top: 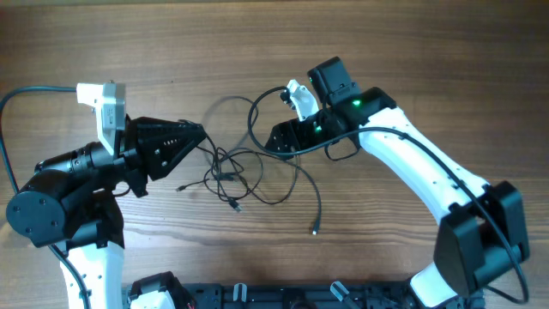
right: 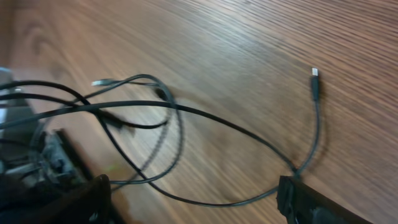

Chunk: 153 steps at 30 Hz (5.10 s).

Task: Untangle cables

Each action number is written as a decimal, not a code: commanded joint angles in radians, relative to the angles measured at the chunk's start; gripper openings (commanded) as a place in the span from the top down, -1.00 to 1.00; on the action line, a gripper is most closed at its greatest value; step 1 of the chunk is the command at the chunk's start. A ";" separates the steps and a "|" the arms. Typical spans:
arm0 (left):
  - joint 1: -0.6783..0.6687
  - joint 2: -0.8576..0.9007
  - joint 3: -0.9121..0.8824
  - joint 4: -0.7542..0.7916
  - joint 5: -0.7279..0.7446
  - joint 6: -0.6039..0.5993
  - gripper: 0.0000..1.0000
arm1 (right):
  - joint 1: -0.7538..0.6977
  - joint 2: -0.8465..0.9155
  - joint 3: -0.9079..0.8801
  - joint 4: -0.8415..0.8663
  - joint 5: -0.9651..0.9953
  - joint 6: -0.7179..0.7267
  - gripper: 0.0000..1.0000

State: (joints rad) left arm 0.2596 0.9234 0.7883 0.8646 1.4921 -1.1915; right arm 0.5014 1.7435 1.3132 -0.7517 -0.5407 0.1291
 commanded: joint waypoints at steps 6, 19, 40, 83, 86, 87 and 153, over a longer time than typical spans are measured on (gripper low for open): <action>-0.005 -0.011 0.002 0.004 -0.019 -0.011 0.84 | 0.040 0.177 0.000 -0.032 0.011 0.031 -0.67; -0.005 -0.011 0.002 0.004 -0.019 -0.022 0.85 | 0.300 0.185 0.000 0.104 0.146 0.193 -0.42; 0.340 -0.003 0.002 0.081 -0.185 -0.075 0.90 | 0.344 0.185 0.000 -0.178 0.581 0.114 -1.00; 0.504 0.121 -0.004 -1.524 -0.432 1.072 0.92 | -0.514 -0.545 0.055 0.478 -0.647 0.312 0.91; 0.447 0.121 -0.004 -1.541 -0.489 1.083 0.92 | -0.514 -0.381 0.055 0.475 -0.977 0.303 0.91; 0.425 0.121 -0.004 -1.543 -0.505 1.084 0.92 | -0.514 -0.322 0.055 0.475 -1.075 0.293 0.91; -0.318 0.309 -0.003 -1.580 -1.545 0.768 -1.00 | -0.568 -0.018 0.039 0.113 1.019 0.257 0.91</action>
State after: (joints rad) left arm -0.0643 1.2324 0.7845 -0.7193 -0.0616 -0.4099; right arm -0.0654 1.8980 1.3300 -0.6460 0.4248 0.4644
